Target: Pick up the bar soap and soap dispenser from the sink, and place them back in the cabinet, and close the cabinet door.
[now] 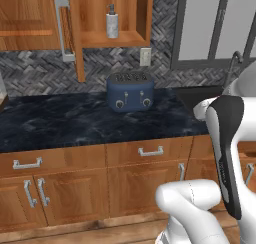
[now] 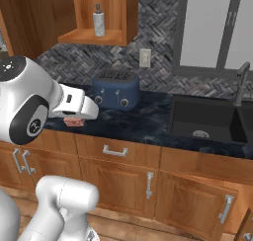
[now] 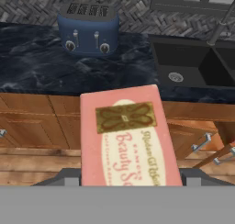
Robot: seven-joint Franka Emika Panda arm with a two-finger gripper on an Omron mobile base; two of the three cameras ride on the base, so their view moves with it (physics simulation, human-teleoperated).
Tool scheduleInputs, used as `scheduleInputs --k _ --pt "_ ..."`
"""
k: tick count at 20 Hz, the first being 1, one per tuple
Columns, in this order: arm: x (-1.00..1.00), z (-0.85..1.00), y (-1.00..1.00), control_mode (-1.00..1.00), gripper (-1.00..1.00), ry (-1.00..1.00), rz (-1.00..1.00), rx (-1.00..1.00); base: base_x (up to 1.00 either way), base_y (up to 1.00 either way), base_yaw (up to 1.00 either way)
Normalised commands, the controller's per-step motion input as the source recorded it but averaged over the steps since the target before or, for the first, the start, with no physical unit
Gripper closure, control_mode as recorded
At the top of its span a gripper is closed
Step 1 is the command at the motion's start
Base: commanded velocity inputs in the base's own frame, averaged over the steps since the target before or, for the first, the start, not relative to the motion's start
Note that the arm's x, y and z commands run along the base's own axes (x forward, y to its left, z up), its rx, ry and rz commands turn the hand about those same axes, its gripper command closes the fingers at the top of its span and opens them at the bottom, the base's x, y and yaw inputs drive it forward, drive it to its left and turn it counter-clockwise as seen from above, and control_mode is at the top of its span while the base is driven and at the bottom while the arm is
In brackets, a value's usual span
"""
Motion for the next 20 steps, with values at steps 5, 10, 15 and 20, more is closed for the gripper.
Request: scheduleInputs --k 5,10,15,20 --pt "0.00 0.00 0.00 1.00 1.00 0.00 0.00 0.00 0.61 0.03 0.30" --pt "0.00 0.00 0.00 1.00 1.00 0.00 0.00 0.00 0.59 -0.01 0.27" --pt "0.00 0.00 0.00 1.00 1.00 0.00 0.00 0.00 0.57 -0.04 0.26" --pt "0.00 0.00 0.00 1.00 1.00 0.00 0.00 0.00 0.48 -0.18 0.16"
